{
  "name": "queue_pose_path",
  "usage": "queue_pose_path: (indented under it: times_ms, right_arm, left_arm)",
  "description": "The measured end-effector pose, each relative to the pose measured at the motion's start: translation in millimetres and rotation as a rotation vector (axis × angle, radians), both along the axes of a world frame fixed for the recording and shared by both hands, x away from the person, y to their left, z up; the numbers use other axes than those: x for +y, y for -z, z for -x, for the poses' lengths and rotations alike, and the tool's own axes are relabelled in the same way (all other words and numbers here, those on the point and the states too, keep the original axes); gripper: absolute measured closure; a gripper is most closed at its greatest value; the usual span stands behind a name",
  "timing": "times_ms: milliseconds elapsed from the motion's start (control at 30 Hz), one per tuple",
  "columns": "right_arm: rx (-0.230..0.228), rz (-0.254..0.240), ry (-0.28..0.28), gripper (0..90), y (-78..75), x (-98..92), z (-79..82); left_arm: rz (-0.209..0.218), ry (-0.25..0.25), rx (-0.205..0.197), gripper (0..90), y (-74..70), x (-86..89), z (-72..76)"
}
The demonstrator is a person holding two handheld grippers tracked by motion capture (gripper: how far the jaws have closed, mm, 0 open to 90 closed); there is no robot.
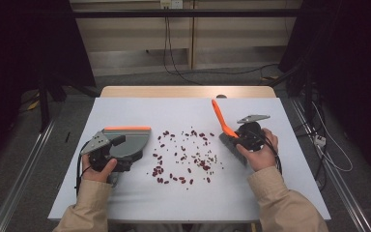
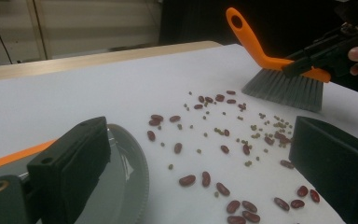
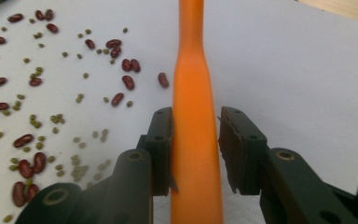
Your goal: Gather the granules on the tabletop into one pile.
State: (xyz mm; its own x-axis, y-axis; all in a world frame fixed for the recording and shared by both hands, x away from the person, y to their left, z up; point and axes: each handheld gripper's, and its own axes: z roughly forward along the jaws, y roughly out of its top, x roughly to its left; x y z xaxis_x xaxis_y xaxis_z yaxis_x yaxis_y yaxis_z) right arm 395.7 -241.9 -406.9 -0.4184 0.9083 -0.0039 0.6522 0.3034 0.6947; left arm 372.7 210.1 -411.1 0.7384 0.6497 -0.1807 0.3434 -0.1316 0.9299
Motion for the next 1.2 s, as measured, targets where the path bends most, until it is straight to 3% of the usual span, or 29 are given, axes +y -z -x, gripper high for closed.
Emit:
queue_pose_path:
  times_ms: [100,200,400,633,800,833,1100,1200]
  right_arm:
    - [0.003,-0.024,0.042,70.8,1.8,-0.8,-1.0]
    - [0.006,-0.046,0.043,71.0,3.1,-1.5,-0.7]
    - [0.026,-0.025,0.058,71.2,3.2,0.0,-2.9]
    - [0.048,-0.026,0.036,71.5,-0.7,-0.5,-6.7]
    - [-0.040,-0.070,0.017,71.5,-4.4,-7.2,-16.5]
    - [-0.066,-0.063,0.004,71.5,-4.4,-7.2,-21.0]
    - [-0.127,0.005,-0.063,71.6,0.8,12.0,-56.6]
    - [-0.170,0.034,-0.092,71.5,3.3,21.6,-69.9]
  left_arm:
    - [-0.003,-0.002,-0.001,5.2,-0.1,0.4,0.2]
    - [-0.005,0.001,0.003,5.2,0.5,-0.1,0.3]
    - [-0.010,0.003,-0.001,5.2,0.0,-0.4,1.5]
    - [-0.008,-0.002,0.003,5.2,1.3,3.1,2.6]
    - [-0.007,-0.007,0.007,5.2,2.6,5.9,3.0]
    - [-0.006,-0.009,0.009,5.2,2.7,6.1,2.9]
    - [-0.006,-0.018,0.011,5.2,3.5,9.7,3.0]
    - [-0.001,-0.023,0.014,5.2,4.5,12.5,2.6]
